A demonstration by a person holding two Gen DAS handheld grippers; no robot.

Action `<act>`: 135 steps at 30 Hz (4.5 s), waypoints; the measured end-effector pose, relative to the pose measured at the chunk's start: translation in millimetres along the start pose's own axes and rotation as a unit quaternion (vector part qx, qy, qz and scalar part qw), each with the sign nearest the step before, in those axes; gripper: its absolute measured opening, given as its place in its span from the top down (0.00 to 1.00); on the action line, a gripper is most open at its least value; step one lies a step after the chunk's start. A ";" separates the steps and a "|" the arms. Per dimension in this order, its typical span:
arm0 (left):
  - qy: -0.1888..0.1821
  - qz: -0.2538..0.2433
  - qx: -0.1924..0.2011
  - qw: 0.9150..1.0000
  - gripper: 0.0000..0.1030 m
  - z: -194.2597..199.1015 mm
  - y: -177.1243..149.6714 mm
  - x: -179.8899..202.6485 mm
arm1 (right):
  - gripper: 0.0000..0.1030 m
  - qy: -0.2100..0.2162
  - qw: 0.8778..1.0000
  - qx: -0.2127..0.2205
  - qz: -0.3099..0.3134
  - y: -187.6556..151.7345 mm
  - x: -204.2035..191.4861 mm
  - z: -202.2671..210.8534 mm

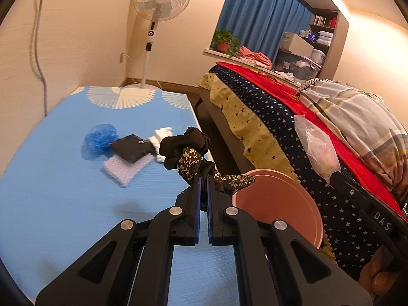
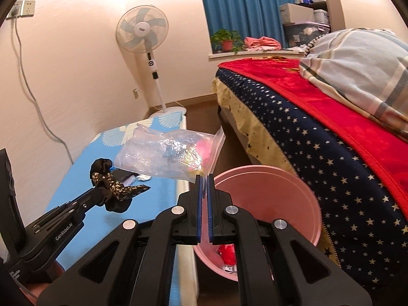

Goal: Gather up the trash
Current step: 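Carry patterned cloth and clear plastic bag over the wastebasket with both tools, then open both tools to drop cloth and plastic bag into wastebasket, then move both open tools back toward the black pouch and foam mesh, then grasp black pouch with left tool while right tool grasps white sock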

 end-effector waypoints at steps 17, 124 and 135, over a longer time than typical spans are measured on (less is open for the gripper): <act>-0.025 -0.037 -0.003 0.999 0.96 -16.9 -7.7 46.6 | 0.97 -0.066 0.997 0.019 -0.026 2.2 40.4 9.2; 0.083 0.076 -0.009 0.994 0.77 -104.0 16.3 -121.4 | 0.79 0.121 0.990 -0.064 -0.036 -22.3 -77.2 -198.2; 0.039 0.119 -0.035 0.992 0.77 -133.3 28.5 -126.5 | 0.77 0.132 0.984 -0.111 -0.044 -27.3 -80.6 -246.5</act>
Point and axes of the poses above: each gripper's, at about its wrist camera, not at the fingertips, and z roughly against the way its jaws point, x to its right, y to its top, the point moved 8 cm from there along -z, roughly the way its jaws point, and after that the axes turned 14 degrees about y, right-handed, at the moved point
